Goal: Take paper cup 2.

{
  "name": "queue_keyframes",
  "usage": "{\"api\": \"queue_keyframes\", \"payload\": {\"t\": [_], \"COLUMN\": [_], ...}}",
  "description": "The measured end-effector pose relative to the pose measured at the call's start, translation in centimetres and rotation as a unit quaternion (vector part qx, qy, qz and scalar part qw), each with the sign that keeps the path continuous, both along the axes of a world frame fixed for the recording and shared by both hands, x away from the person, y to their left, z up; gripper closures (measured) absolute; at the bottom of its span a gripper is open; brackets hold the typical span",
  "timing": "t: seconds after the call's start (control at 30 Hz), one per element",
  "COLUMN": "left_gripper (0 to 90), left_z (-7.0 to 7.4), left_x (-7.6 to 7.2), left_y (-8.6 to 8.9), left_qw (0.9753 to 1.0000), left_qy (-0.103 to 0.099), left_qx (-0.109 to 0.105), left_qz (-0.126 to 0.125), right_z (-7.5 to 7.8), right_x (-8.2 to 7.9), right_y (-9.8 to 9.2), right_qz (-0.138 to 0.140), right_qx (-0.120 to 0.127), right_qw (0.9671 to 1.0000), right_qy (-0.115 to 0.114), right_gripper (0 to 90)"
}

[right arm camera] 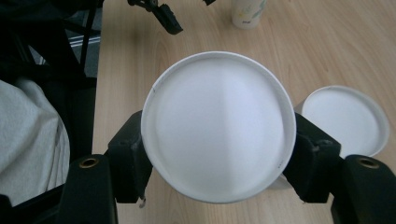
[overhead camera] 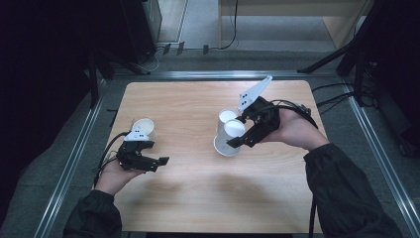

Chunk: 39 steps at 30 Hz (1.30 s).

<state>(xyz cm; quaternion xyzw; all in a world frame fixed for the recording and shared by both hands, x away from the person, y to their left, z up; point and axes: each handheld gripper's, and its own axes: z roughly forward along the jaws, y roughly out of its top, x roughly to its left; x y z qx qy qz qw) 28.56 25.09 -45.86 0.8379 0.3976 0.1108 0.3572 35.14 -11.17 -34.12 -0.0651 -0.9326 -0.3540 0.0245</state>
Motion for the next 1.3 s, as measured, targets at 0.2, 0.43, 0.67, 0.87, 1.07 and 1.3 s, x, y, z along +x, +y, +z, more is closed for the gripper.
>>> {"api": "queue_keyframes", "payload": {"t": [0.2, 0.43, 0.67, 0.87, 1.07, 1.3], "left_gripper": [14.5, 14.6, 14.6, 14.7, 15.1, 15.1], "left_z": [0.5, 0.8, 0.5, 0.5, 0.7, -0.2], "left_x": [0.3, 1.1, 2.4, 3.6, 4.1, 3.4], "left_y": [-0.6, -1.9, -3.3, -4.9, -5.9, -6.6], "left_qw": [0.9997, 0.9986, 0.9962, 0.9944, 0.9909, 0.9885], "left_qy": [0.003, 0.009, 0.013, 0.017, 0.022, 0.025], "left_qx": [-0.014, -0.015, -0.029, -0.035, -0.06, -0.043], "left_qz": [-0.022, -0.051, -0.081, -0.098, -0.119, -0.143], "right_z": [-2.8, -5.5, -7.4, -8.7, -9.5, -10.7], "right_x": [-0.3, -0.4, -0.8, -1.2, -1.2, -1.2], "right_y": [-0.2, -0.5, -1.4, -1.4, -1.6, -1.6], "right_qz": [0.001, -0.001, -0.014, -0.019, -0.031, -0.042], "right_qx": [0.0, 0.01, 0.046, 0.044, 0.053, 0.068], "right_qw": [1.0, 0.9998, 0.9984, 0.9985, 0.9974, 0.996], "right_qy": [0.009, 0.018, 0.029, 0.028, 0.039, 0.041], "right_gripper": [33.6, 33.6, 33.6, 33.6, 33.6, 33.7]}}
